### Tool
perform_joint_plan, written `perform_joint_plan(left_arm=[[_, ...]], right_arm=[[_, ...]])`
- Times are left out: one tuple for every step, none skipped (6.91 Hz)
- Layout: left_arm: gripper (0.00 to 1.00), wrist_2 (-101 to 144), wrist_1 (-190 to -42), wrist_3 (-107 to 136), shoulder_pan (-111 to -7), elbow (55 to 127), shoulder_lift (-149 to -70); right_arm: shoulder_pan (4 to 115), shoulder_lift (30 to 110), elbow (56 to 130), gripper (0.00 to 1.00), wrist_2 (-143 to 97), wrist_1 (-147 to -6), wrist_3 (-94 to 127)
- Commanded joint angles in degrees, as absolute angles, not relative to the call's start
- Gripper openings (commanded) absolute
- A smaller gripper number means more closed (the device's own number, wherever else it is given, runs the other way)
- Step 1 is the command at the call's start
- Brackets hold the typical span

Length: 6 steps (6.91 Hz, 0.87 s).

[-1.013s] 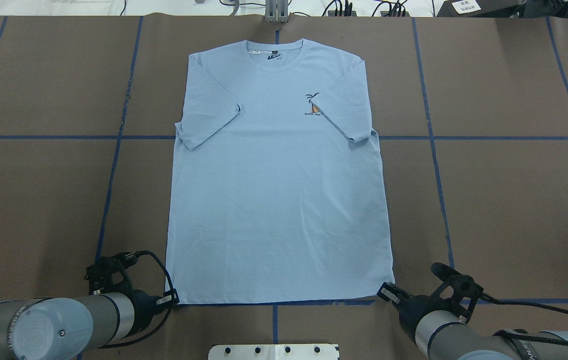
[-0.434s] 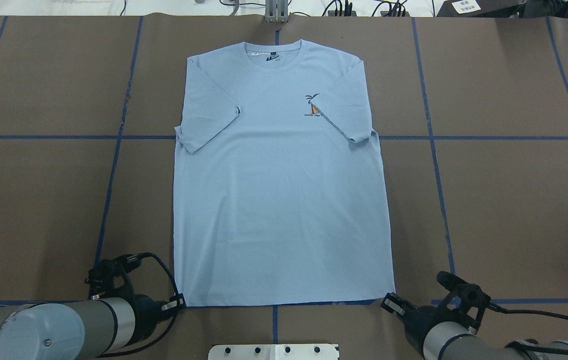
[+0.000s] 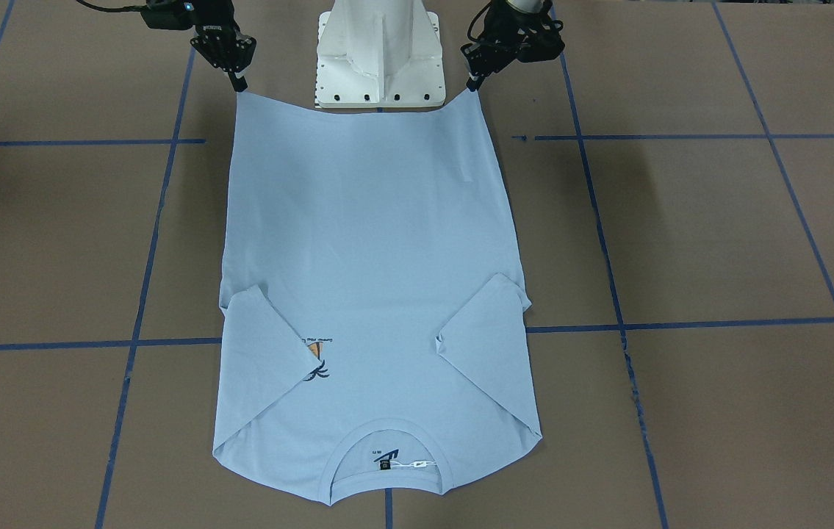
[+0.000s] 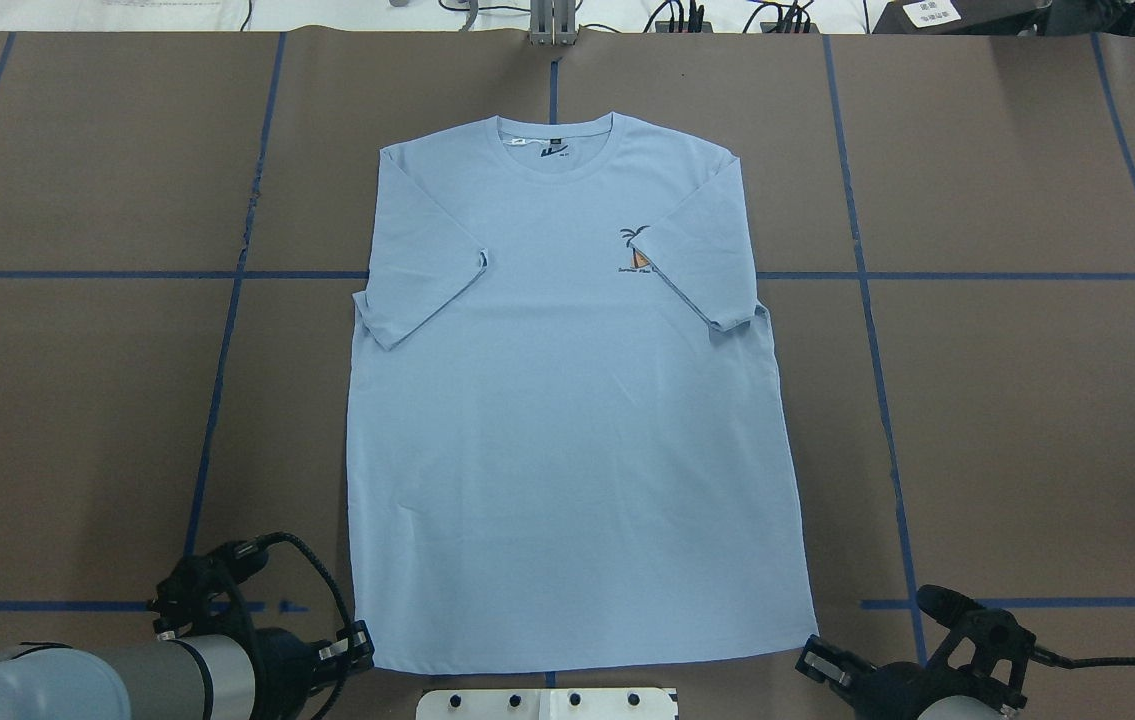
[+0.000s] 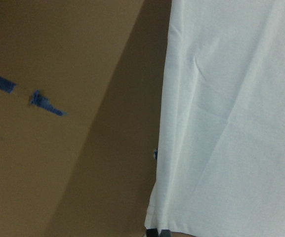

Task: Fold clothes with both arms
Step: 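Lift the hem with both grippers and fold it toward the collar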

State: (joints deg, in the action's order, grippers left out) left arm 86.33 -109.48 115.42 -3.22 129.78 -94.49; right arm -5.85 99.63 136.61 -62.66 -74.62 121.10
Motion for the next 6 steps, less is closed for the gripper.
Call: perform_joint_plan(left_arm=[[0.0,86.22,-108.02,101.69,-14.52,124.93,-101.03],[0.0,86.31,-108.19,98.03,-19.9,119.5,-104.99],[0.0,86.4,-108.63,91.65,-25.87,113.09,-109.99],[0.0,86.4,-109.07,87.41,-30.45,106.76,-112.82],[0.0,86.31,-114.29,85.28,-34.59,99.39,-115.64],[0.0,86.31,-118.78,83.17,-36.8,95.05,-116.19]], right_arm=[[8.88,86.05,128.21,0.0,-67.63,-74.79,107.58],[16.88,81.35,121.62,0.0,-74.11,-74.71,105.75],[23.31,74.08,114.42,0.0,-77.66,-74.71,99.73],[27.99,68.44,106.86,0.0,-78.57,-74.62,97.75],[33.17,64.03,98.52,0.0,-81.45,-74.27,95.82],[37.14,60.07,91.3,0.0,-82.69,-74.18,92.15]])
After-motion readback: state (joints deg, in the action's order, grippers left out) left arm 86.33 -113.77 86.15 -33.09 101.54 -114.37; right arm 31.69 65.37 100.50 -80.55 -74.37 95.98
